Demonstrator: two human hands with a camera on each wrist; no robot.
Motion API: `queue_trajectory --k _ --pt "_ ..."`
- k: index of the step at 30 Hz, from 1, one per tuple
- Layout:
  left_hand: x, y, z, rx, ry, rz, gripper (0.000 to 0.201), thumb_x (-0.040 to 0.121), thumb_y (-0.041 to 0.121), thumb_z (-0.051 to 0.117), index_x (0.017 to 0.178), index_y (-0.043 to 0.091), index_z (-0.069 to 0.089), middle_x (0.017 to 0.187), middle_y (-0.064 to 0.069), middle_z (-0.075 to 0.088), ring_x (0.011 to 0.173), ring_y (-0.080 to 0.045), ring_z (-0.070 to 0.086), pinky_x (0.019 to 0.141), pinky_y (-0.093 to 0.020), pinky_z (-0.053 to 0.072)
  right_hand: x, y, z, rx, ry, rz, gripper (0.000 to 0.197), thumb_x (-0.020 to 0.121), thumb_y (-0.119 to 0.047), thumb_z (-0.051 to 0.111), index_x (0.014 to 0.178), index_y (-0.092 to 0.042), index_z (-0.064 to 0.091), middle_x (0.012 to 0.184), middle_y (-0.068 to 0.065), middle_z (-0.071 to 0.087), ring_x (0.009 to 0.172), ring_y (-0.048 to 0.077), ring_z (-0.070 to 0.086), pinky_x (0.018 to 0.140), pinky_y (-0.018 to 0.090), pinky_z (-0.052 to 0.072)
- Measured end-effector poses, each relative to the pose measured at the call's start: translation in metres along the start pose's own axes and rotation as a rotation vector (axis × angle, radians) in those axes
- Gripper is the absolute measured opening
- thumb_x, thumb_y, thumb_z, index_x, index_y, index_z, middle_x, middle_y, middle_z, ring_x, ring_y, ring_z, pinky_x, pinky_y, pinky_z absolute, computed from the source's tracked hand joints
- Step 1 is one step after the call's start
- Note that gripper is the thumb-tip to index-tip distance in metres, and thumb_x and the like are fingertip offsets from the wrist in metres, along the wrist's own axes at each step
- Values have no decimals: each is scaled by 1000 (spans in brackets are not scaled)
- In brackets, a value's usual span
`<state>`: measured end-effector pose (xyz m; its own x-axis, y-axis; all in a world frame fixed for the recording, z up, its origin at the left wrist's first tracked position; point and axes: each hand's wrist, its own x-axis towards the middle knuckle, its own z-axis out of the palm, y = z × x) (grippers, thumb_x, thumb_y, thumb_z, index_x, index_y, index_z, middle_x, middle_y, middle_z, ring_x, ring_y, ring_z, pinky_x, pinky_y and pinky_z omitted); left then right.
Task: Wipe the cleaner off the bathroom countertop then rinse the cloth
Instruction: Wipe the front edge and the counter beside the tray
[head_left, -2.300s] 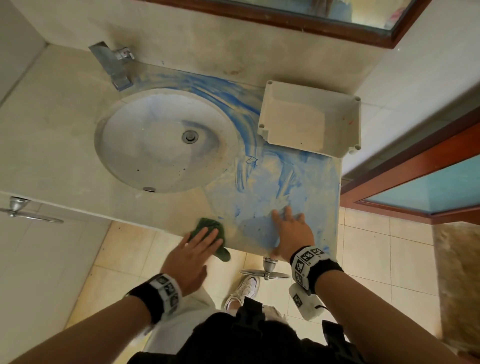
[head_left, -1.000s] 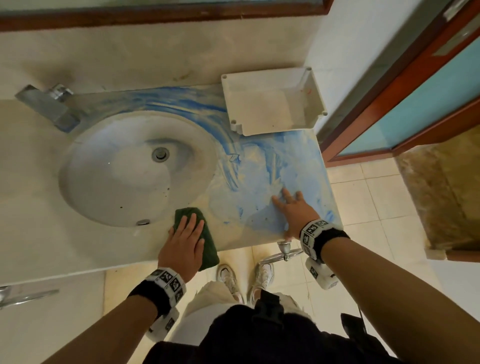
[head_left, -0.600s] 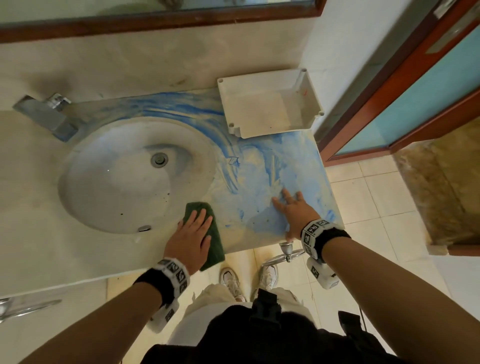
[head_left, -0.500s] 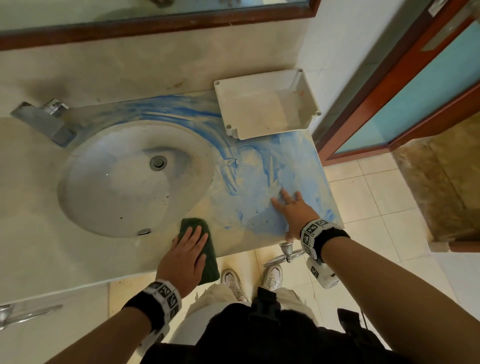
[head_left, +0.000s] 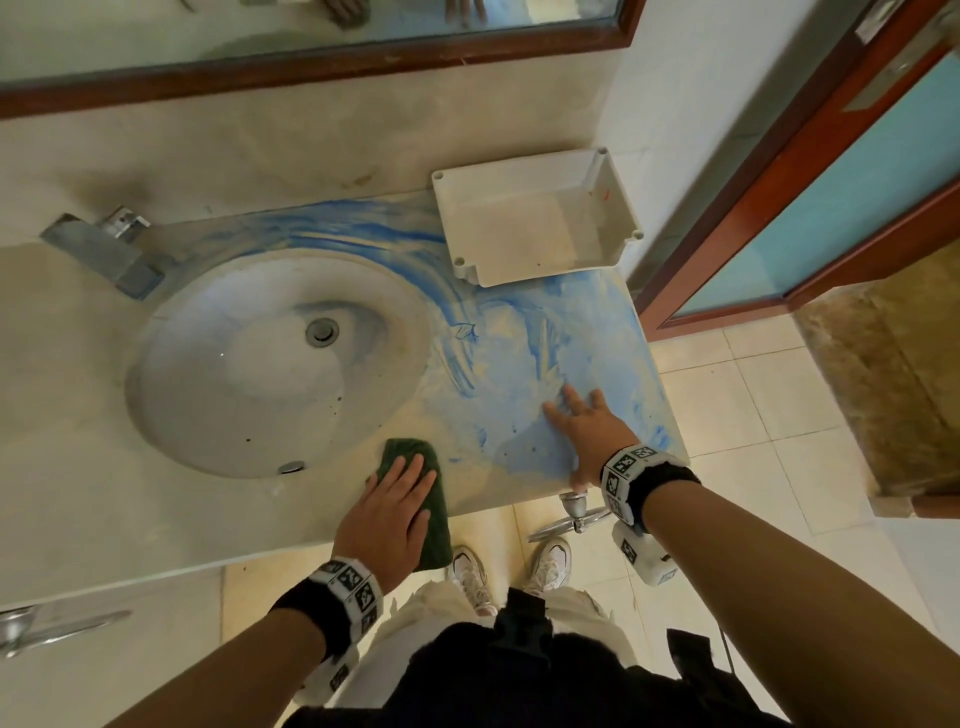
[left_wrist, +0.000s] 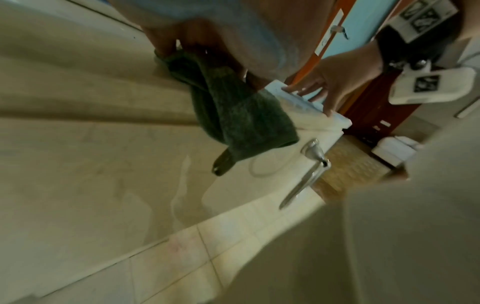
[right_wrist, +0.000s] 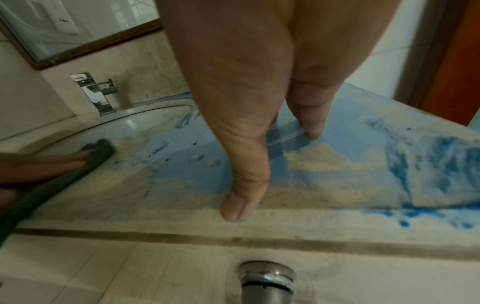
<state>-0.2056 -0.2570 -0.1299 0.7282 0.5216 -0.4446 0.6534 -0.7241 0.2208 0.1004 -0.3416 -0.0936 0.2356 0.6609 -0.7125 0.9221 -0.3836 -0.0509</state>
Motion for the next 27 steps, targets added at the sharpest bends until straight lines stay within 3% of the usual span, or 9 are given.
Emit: queue_trajectory --k 2,5,7,10,13,19,22,25,27 --pt "-19 -8 10 10 -21 -18 57 97 42 19 151 27 31 159 10 11 147 -11 9 118 -35 9 1 1 1 8 -3 -2 124 66 -26 88 155 -29 3 162 4 -13 146 42 -8 110 50 36" --pt "-20 0 9 25 -40 -47 54 95 37 28 144 22 46 155 3 32 143 -19 30 113 -42 24 3 2 2 8 3 -1 125 65 -27 89 155 -31 2 162 4 -14 146 41 -9 110 49 35" --pt "-7 16 4 39 -28 12 53 94 36 31 142 21 49 153 0 37 141 -23 36 111 -44 29 3 2 2 6 4 -7 126 64 -27 89 155 -31 3 162 5 -13 147 41 -8 111 49 35" --pt "23 41 -10 55 -24 96 60 96 43 14 150 26 33 160 5 18 148 -19 19 117 -42 16 2 1 0 12 -2 -6 124 66 -25 88 155 -30 2 162 4 -14 147 41 -9 111 49 33" --pt "34 46 -17 27 -52 75 68 92 48 -1 153 29 21 162 10 4 150 -13 4 119 -37 5 -1 0 -1 10 -1 -6 124 67 -26 88 155 -30 1 162 5 -14 146 42 -9 112 49 31" --pt "-24 -1 13 -12 -39 42 50 99 39 25 145 28 42 156 11 18 145 -12 24 114 -40 32 0 1 0 30 6 -8 124 65 -27 89 155 -30 3 162 2 -13 146 41 -10 110 49 37" --pt "-18 0 10 -25 -41 21 52 99 40 23 145 27 42 156 10 18 145 -13 23 115 -37 24 1 2 1 32 1 -8 124 65 -27 89 155 -31 3 162 2 -12 146 41 -10 110 49 37" --pt "16 22 -6 -15 15 6 54 100 41 16 151 26 30 158 9 10 149 -16 13 116 -37 10 3 2 1 42 8 -13 124 65 -28 89 155 -30 3 162 3 -12 146 42 -9 111 49 36" --pt "49 30 -21 -7 31 -10 53 102 40 17 153 27 21 161 7 8 150 -16 8 119 -38 9 2 3 1 42 2 -14 123 66 -28 88 155 -30 3 162 2 -12 146 42 -9 112 49 34"
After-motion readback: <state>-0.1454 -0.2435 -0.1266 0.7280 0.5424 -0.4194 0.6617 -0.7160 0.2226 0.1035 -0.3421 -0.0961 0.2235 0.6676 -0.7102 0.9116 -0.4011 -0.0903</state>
